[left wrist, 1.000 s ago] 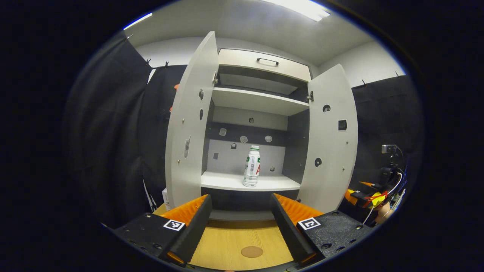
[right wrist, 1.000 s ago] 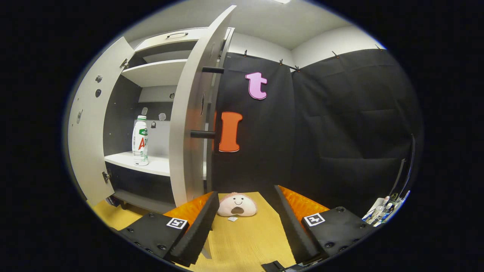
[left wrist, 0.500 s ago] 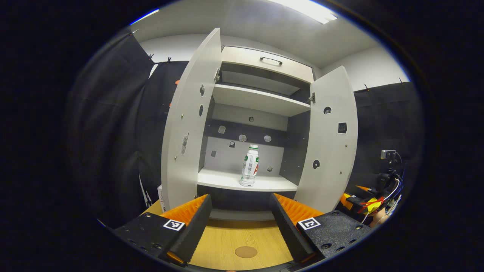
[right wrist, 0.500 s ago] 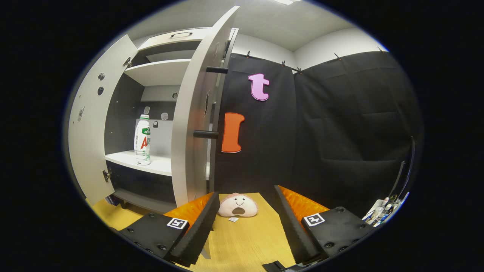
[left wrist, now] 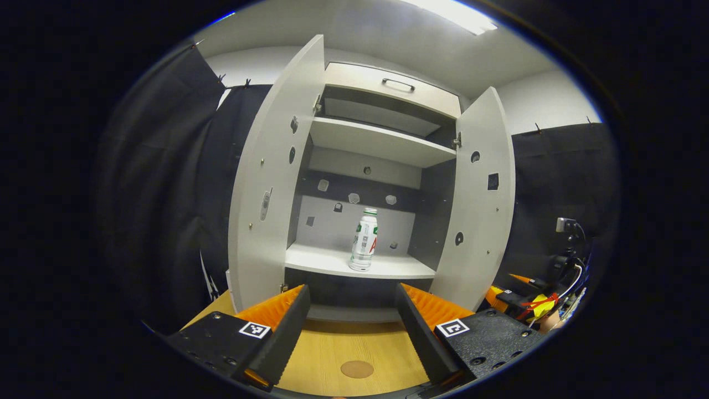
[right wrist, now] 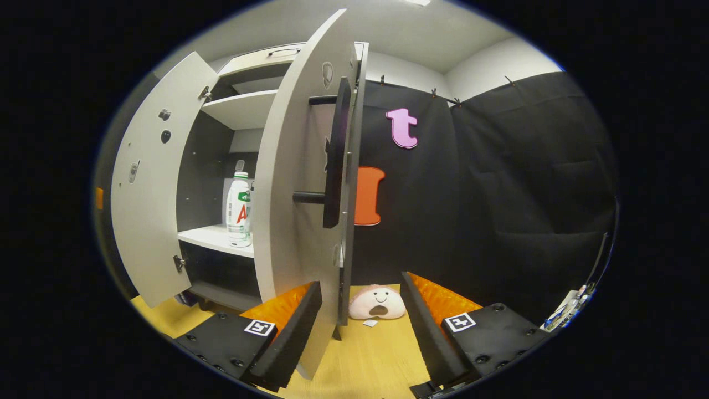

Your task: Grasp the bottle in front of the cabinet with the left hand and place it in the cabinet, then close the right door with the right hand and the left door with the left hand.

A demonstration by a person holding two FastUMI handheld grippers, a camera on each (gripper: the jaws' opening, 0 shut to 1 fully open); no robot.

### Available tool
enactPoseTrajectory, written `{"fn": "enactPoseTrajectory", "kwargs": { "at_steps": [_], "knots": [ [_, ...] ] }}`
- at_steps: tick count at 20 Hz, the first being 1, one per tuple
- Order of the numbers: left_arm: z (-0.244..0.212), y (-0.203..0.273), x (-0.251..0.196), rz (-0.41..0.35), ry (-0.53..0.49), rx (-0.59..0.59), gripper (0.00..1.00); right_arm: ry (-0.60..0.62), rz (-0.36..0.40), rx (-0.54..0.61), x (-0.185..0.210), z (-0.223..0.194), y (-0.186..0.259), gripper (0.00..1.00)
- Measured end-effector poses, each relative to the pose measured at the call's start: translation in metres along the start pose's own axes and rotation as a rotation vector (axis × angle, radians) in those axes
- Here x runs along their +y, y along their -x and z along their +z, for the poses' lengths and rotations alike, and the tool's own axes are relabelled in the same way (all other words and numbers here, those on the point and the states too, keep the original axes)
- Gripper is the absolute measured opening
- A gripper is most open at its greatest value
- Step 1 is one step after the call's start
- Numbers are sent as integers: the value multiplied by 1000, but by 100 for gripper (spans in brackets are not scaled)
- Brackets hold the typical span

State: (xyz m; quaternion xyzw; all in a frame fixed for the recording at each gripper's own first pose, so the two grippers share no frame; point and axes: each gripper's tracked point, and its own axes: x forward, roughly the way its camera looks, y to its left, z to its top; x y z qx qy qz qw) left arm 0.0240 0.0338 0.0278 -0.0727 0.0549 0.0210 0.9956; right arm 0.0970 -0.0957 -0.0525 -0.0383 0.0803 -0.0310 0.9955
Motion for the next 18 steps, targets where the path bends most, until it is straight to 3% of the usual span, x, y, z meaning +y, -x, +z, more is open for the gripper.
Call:
{"fn": "enactPoseTrajectory", "kwargs": {
  "at_steps": [12,13,14,15,16,18],
  "knots": [
    [0,-10,28,49,-12,-7,94,22,126,3,84,-3,-21,95],
    [0,-10,30,54,-12,-8,94,26,145,2,93,-3,-23,89],
    [1,-10,32,57,-11,-10,94,32,167,2,102,-3,-23,95],
    [1,-9,33,60,-9,-11,94,42,183,4,111,-4,-24,89],
    [2,-8,36,64,-8,-14,94,51,187,5,115,-3,-25,96],
    [2,-3,42,77,-9,-18,94,53,188,-4,120,1,-24,98]
  ]
}}
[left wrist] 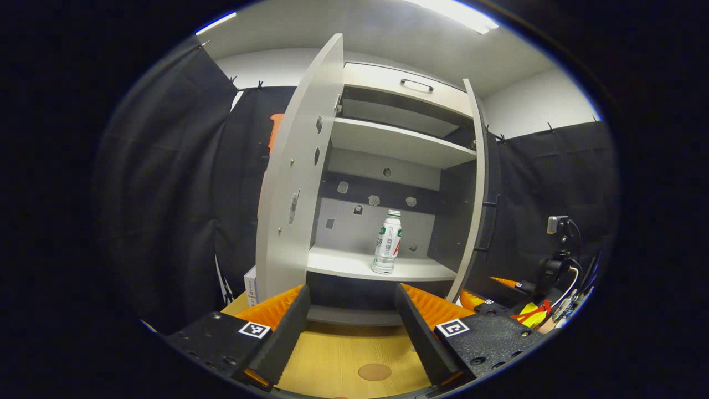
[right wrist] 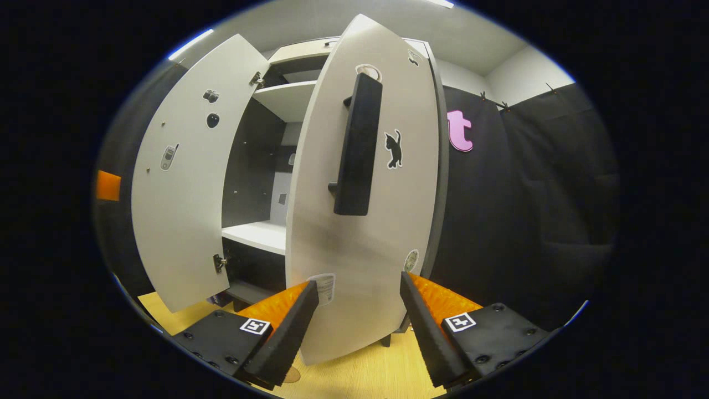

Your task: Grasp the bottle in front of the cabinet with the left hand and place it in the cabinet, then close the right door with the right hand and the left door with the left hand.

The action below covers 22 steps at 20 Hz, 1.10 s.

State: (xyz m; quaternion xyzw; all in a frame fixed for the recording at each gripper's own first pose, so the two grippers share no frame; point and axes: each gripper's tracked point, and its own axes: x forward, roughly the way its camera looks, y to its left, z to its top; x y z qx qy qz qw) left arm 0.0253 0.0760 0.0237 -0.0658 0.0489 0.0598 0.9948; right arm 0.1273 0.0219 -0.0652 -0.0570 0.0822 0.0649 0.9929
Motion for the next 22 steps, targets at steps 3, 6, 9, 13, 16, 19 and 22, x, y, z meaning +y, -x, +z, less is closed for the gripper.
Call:
{"fn": "enactPoseTrajectory", "kwargs": {
  "at_steps": [3,6,9,13,16,19,22],
  "knots": [
    [3,4,13,21,-4,-10,94,-15,10,-5,3,5,6,98],
    [10,10,27,40,3,-25,95,-28,9,0,1,9,16,98],
    [19,16,46,66,3,-47,92,-50,8,9,-4,15,29,94],
    [35,22,73,101,-23,-72,92,-64,9,-11,-9,33,46,98],
    [45,26,94,123,-41,-90,95,-65,8,-25,-12,48,58,98],
    [53,27,128,157,-73,-100,95,-58,-5,-28,-16,63,70,94],
    [60,25,157,197,-91,-111,95,-60,-18,-50,-21,80,83,94]
  ]
}}
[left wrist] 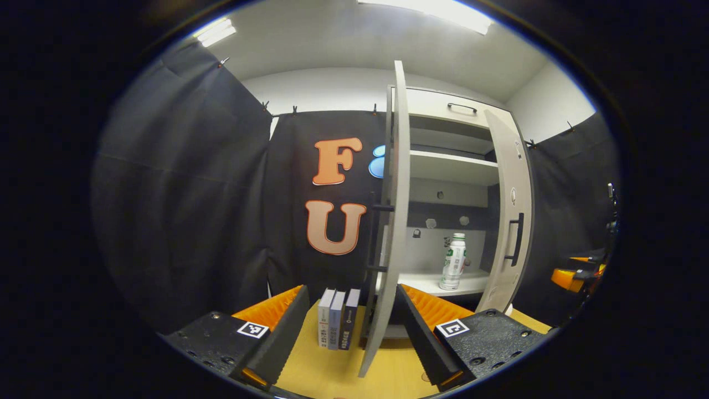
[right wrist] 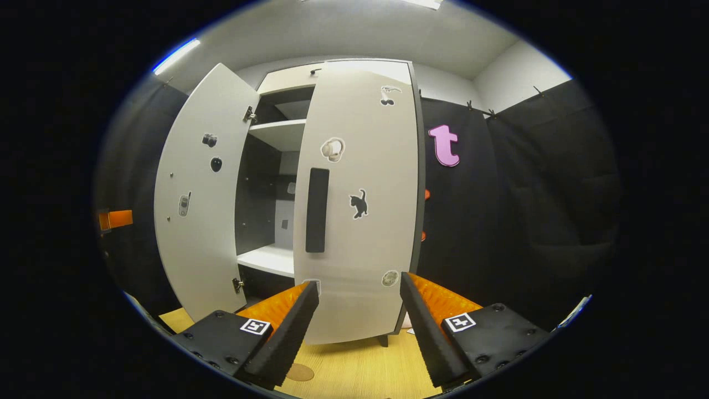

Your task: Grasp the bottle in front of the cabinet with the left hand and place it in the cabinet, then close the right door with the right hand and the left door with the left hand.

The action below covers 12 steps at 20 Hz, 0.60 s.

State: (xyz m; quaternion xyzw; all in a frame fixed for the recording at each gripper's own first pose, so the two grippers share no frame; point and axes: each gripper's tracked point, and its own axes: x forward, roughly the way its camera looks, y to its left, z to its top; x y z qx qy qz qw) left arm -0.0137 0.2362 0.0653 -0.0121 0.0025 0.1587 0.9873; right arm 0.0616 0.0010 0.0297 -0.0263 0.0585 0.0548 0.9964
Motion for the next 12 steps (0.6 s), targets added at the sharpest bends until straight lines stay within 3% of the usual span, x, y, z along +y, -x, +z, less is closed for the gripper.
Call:
{"fn": "enactPoseTrajectory", "kwargs": {
  "at_steps": [2,5,6,7,8,12],
  "knots": [
    [1,-6,17,23,-32,-8,92,4,-16,-13,-7,12,8,98],
    [-6,-17,40,62,-95,-10,94,-3,-33,-36,-14,29,17,94],
    [-11,-21,45,72,-105,-6,92,-7,-38,-45,-17,33,20,98],
    [-15,-26,48,75,-104,-3,92,-5,-47,-53,-23,37,26,94],
    [-21,-30,51,77,-98,4,95,-2,-57,-59,-26,41,28,98],
    [-50,-60,59,81,-103,39,92,4,-81,-70,-35,48,35,98]
  ]
}}
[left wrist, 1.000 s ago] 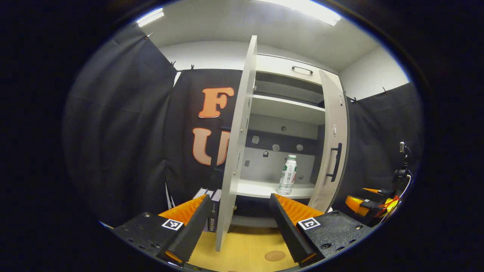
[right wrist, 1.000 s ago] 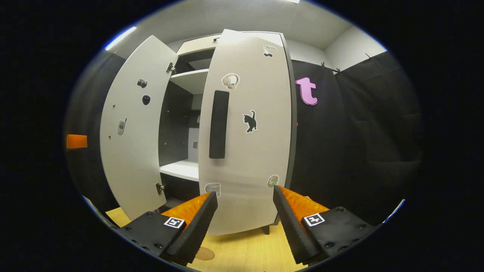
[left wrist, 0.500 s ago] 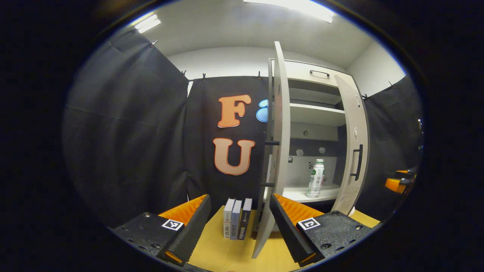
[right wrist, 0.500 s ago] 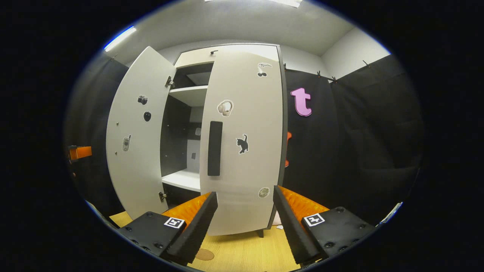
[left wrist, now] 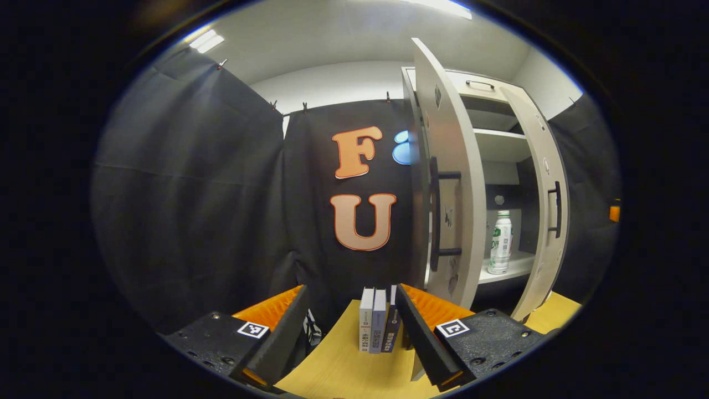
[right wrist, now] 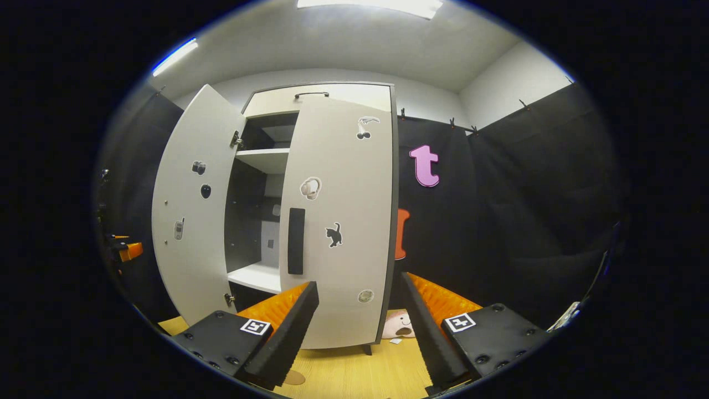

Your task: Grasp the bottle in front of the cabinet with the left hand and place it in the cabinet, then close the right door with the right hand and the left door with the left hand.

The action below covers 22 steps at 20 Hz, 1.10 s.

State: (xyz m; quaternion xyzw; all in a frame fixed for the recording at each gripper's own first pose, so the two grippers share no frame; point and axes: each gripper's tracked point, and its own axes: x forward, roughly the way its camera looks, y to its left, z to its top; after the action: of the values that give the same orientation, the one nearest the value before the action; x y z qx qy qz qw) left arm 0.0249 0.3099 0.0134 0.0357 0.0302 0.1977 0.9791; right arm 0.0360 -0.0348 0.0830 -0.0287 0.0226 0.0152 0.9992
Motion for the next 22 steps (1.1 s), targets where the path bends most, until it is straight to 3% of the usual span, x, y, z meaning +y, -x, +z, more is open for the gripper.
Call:
{"fn": "enactPoseTrajectory", "kwargs": {
  "at_steps": [11,18,22],
  "knots": [
    [-56,-64,-37,-57,71,83,95,19,-31,25,-12,-6,-2,98],
    [-55,-68,-47,-79,70,76,90,0,-34,22,-13,-3,-4,98],
    [-58,-67,-54,-87,94,83,93,-7,-28,28,-7,-8,-14,98]
  ]
}}
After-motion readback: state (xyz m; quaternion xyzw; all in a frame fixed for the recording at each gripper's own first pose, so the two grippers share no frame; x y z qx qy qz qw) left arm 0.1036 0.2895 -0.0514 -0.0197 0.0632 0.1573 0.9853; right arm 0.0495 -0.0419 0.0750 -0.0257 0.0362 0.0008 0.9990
